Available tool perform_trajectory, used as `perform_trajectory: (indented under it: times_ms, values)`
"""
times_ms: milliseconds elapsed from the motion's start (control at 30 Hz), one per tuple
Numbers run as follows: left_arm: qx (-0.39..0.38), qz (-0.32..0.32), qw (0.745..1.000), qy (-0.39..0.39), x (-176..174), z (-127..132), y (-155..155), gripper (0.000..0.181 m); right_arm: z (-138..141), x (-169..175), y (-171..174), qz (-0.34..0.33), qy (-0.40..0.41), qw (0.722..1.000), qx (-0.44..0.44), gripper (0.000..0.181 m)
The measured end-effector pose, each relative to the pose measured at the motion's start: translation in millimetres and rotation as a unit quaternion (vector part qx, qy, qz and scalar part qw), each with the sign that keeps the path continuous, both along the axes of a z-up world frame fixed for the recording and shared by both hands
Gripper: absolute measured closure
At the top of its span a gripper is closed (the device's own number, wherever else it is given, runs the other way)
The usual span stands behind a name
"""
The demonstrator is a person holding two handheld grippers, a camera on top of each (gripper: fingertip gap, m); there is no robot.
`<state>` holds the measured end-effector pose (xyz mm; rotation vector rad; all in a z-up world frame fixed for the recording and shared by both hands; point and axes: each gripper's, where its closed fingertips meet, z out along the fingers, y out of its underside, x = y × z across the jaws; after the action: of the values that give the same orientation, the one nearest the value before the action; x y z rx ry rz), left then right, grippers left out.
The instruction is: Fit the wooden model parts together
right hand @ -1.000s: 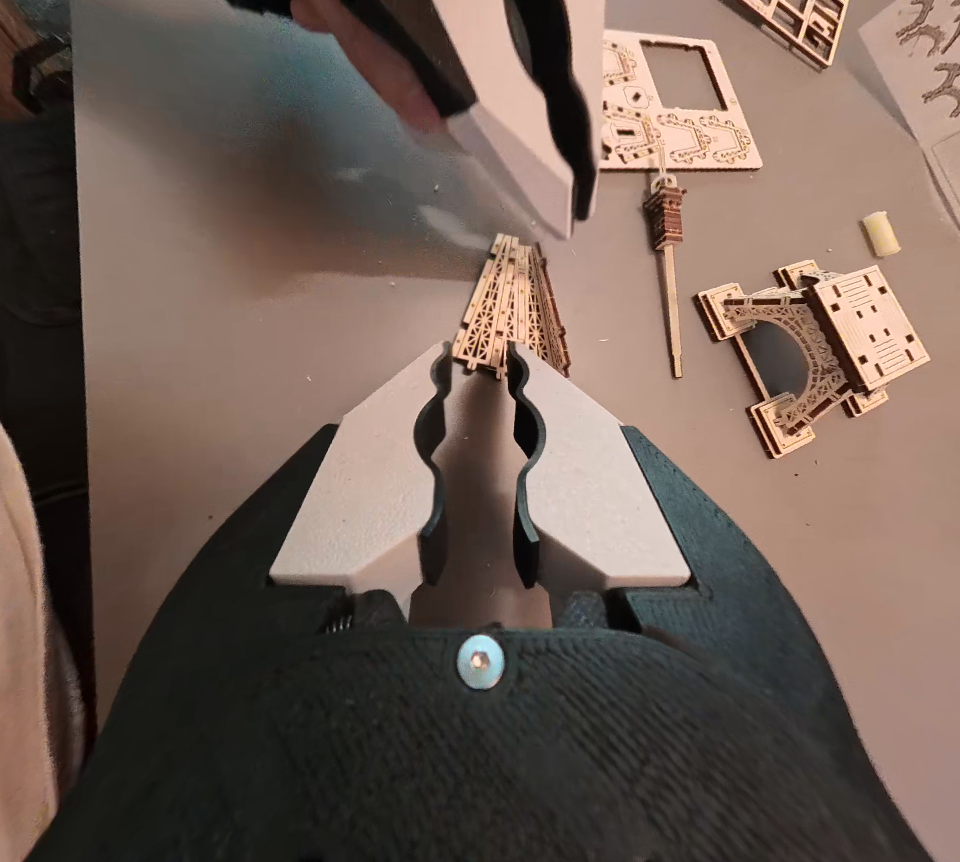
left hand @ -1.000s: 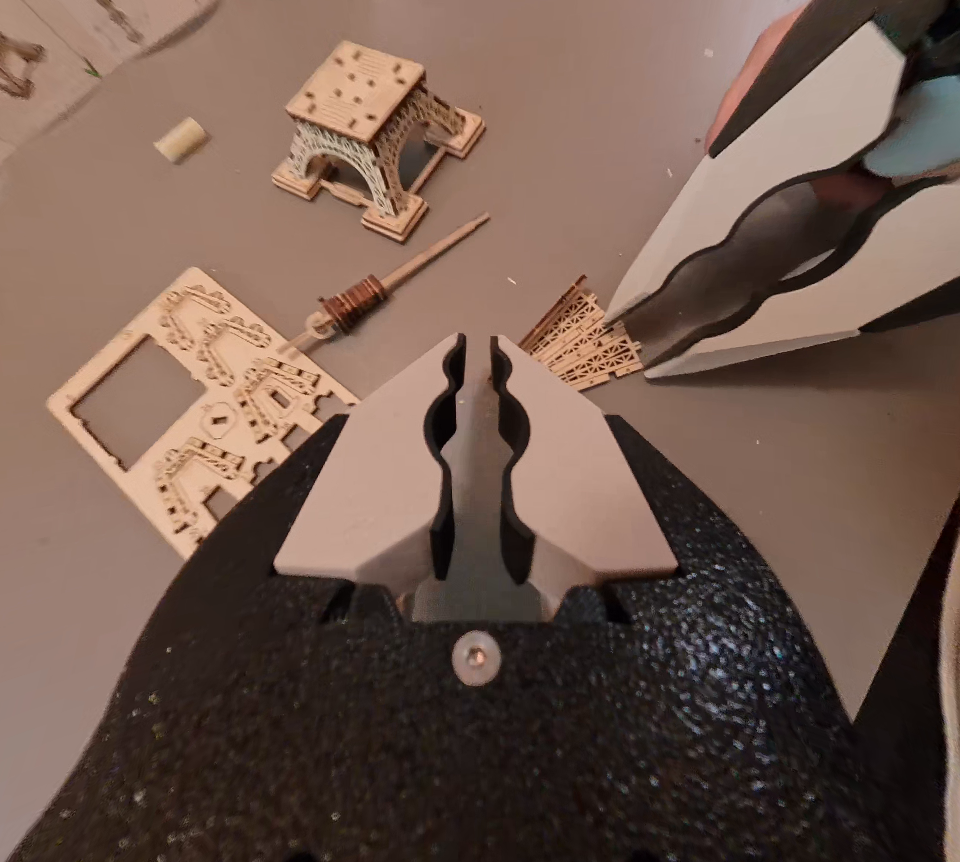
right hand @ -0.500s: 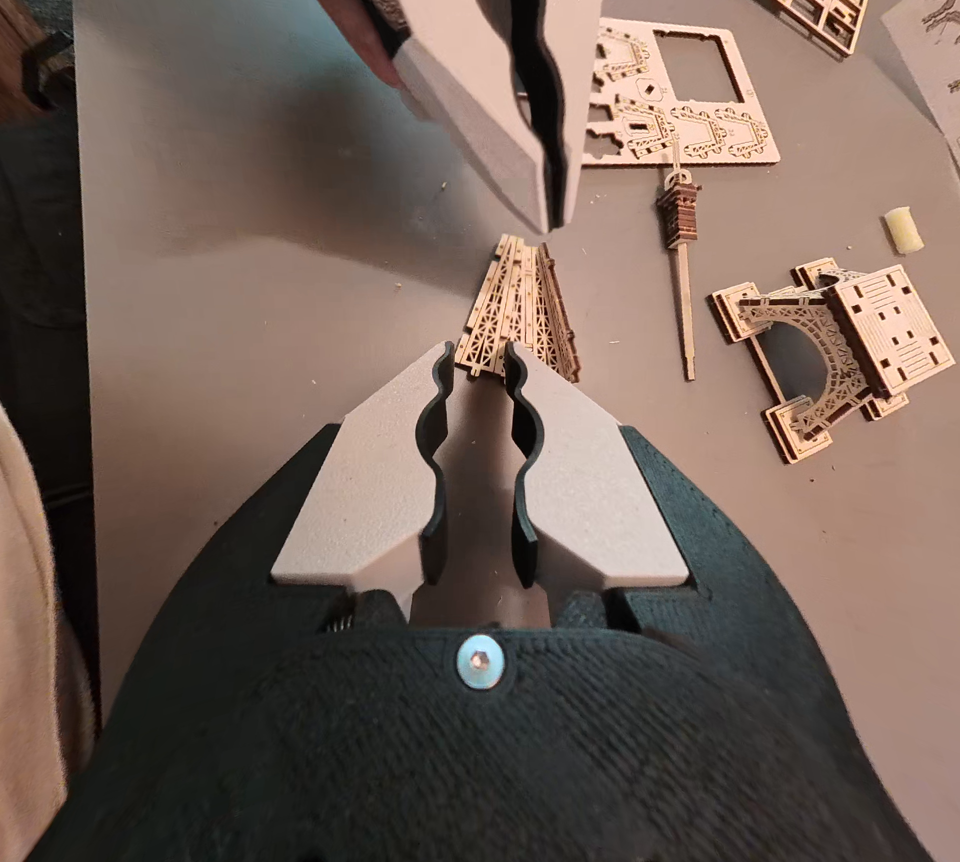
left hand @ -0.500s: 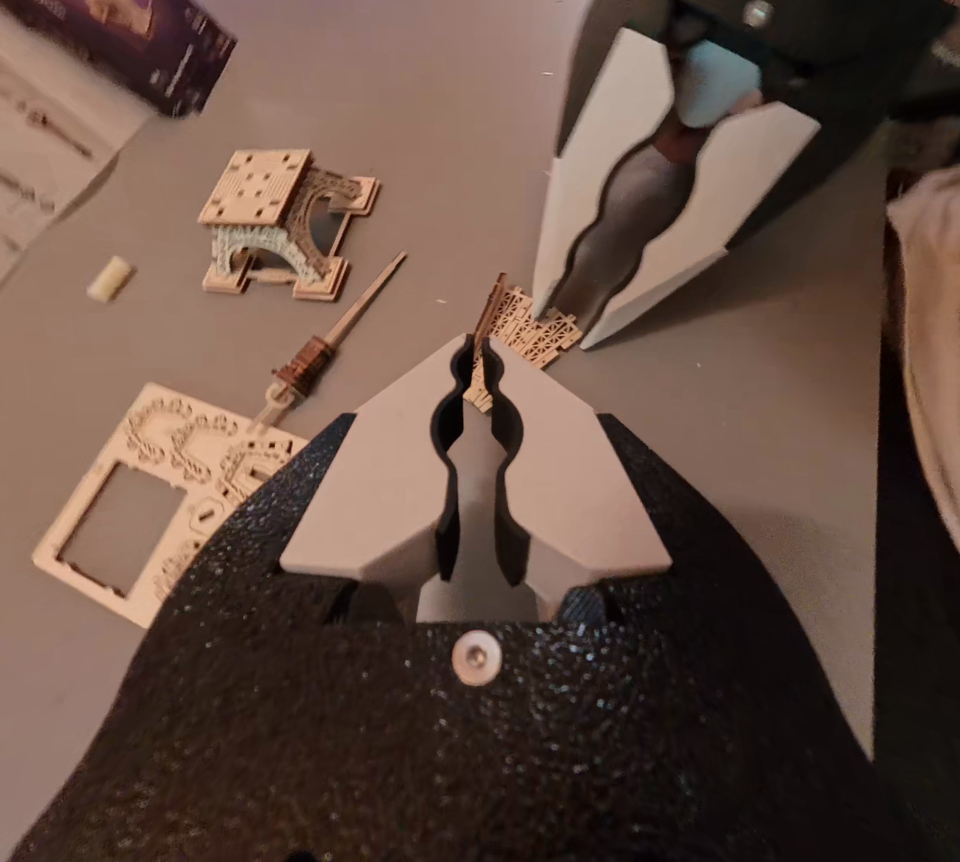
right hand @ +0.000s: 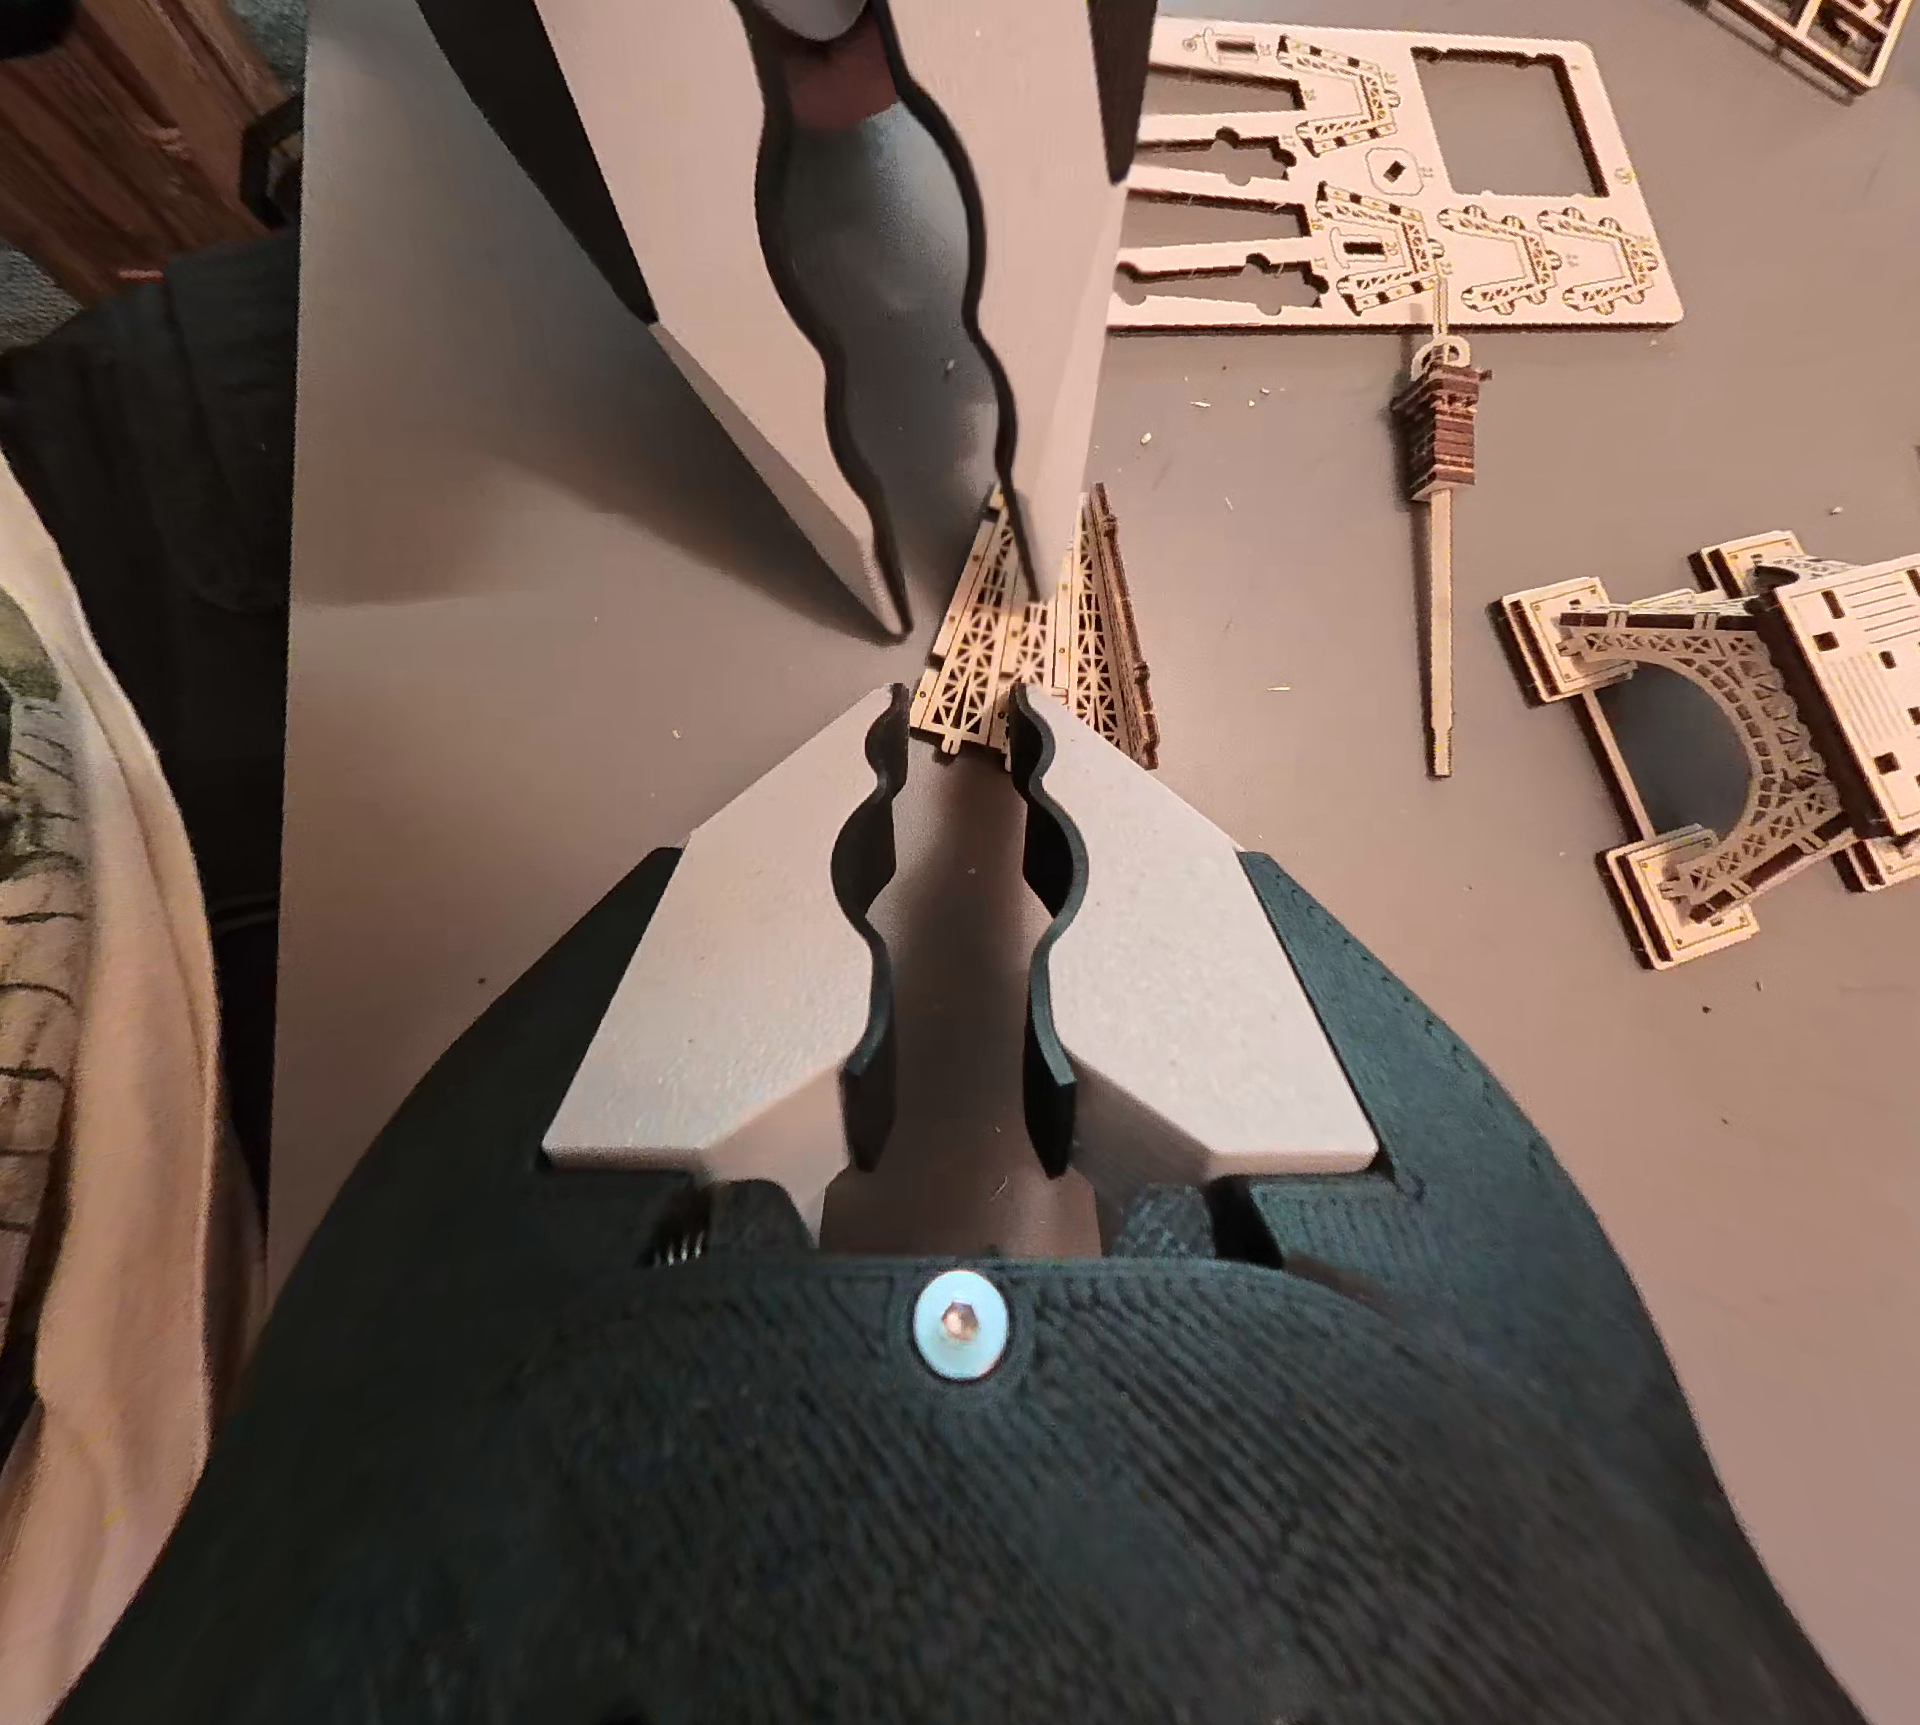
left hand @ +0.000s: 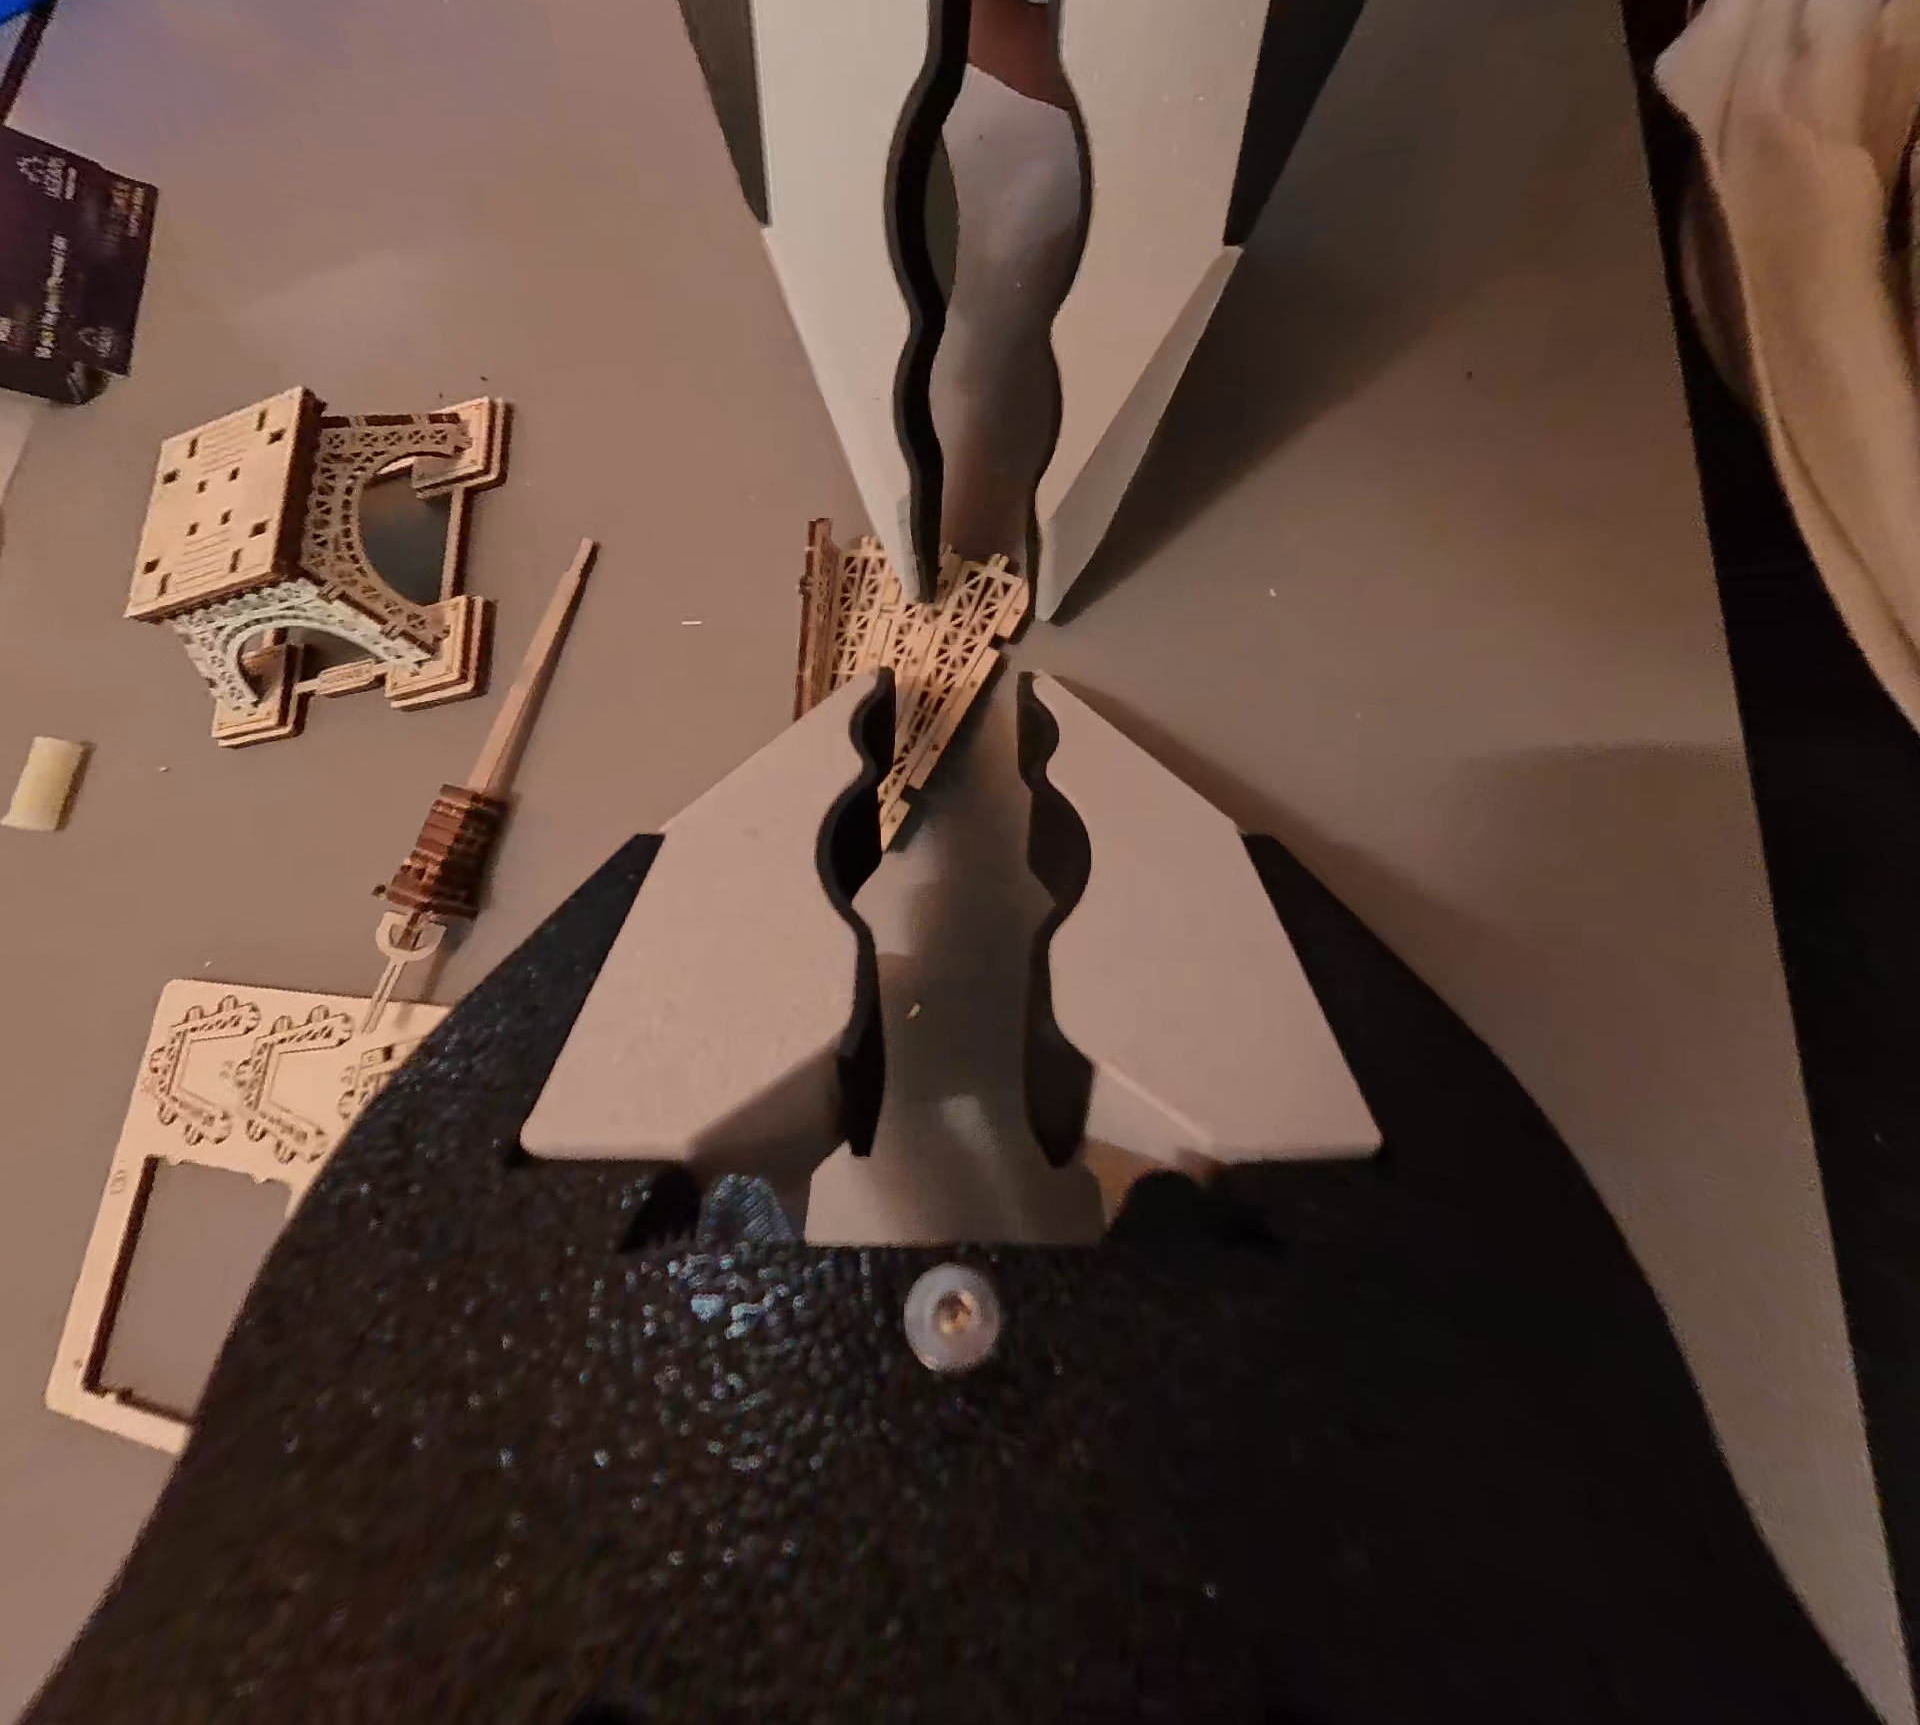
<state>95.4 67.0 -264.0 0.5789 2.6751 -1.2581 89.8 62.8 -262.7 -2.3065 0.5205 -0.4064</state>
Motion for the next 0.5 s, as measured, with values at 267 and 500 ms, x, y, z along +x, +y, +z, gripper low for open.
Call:
perform_trajectory:
  times_ms: [267, 500]
  values:
    - [0.009, 0.008, 1.000, -0.018, 0.9, -1.5, -0.9, 0.167, 1.3, -0.8, -1.0, 0.010, -0.007, 1.000, -0.004, 0.164]
    - [0.018, 0.001, 0.999, -0.046, -2.1, -1.4, -0.5, 0.171, 0.8, -2.9, -3.7, 0.007, -0.015, 1.000, -0.004, 0.165]
